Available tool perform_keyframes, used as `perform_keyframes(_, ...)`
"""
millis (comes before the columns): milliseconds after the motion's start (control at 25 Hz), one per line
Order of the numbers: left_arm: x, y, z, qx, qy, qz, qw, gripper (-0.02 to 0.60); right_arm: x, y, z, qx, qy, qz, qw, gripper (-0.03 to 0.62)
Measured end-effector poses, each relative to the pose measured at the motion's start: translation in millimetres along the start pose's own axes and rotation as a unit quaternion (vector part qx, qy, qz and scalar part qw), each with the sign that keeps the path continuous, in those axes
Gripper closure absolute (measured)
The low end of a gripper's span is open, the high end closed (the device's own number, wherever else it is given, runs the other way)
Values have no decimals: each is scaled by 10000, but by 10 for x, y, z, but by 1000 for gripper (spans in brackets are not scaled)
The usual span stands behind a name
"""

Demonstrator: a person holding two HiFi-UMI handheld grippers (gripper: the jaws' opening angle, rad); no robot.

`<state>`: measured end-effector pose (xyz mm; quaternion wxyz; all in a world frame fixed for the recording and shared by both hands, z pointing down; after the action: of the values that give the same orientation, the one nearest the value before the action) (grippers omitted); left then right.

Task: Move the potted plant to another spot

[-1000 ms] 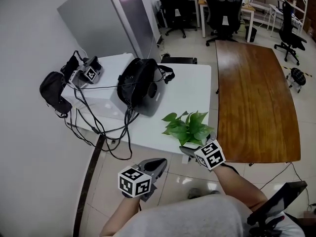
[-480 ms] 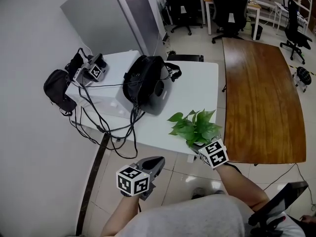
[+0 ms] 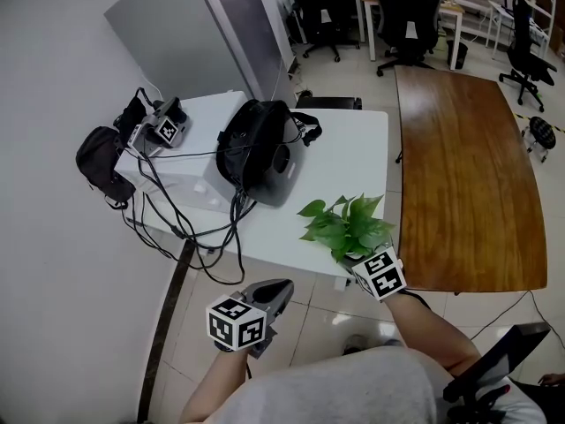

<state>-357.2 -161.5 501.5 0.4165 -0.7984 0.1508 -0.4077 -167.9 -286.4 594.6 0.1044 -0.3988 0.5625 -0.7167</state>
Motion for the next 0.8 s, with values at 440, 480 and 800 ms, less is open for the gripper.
perform_keyframes(440, 66, 34, 65, 84, -53, -45, 9999, 588, -38, 7, 25, -46, -22, 15, 10000, 145)
perform_keyframes(480, 75, 39, 78, 99, -66, -47, 9999, 588, -50, 11, 29, -33, -24, 27, 10000, 145)
perform_keyframes(800, 150, 92, 134, 189, -166, -35, 9997, 588, -117, 0, 68, 39, -55, 69, 10000, 143)
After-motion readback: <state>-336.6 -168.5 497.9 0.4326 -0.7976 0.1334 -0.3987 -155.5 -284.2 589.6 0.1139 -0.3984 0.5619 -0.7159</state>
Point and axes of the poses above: the fingertips, and each gripper's own axes: x forward along the fingers, z to its right, y out of its top, the point moved 7 cm from there along -x, backward along the fingers, and after that the axes turned 1 degree about -y, right-handed, at the moved point
